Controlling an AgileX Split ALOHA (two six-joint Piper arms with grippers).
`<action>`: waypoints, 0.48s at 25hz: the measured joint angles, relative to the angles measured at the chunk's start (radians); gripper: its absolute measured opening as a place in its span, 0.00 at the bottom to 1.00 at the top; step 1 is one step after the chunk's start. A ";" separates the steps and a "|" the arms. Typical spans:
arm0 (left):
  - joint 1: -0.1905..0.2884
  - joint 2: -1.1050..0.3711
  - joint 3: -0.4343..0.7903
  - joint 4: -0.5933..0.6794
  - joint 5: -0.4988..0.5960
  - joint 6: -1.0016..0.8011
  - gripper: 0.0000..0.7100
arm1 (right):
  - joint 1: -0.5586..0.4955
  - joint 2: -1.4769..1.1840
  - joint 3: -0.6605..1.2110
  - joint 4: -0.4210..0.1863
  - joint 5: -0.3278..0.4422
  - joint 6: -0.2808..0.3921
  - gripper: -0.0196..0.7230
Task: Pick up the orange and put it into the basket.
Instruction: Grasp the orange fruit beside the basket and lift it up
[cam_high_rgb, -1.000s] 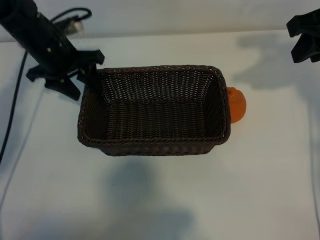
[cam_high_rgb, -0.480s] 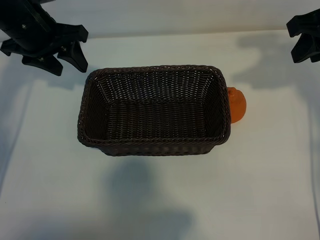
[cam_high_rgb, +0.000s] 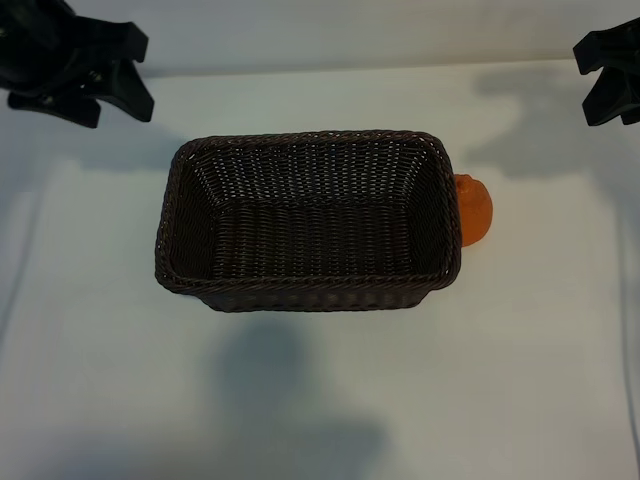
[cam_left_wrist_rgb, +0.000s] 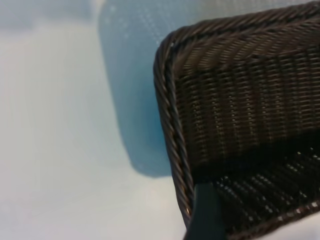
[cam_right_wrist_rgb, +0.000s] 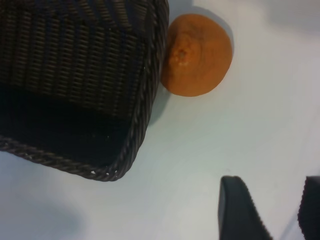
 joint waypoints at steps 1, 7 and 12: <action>0.000 -0.019 0.024 0.000 0.000 0.001 0.81 | 0.000 0.000 0.000 0.000 0.000 0.000 0.47; 0.000 -0.126 0.179 -0.001 0.000 0.019 0.81 | 0.000 0.000 0.000 0.000 0.000 0.000 0.47; 0.000 -0.146 0.279 -0.050 0.000 0.029 0.81 | 0.000 0.000 0.000 0.000 0.000 0.000 0.47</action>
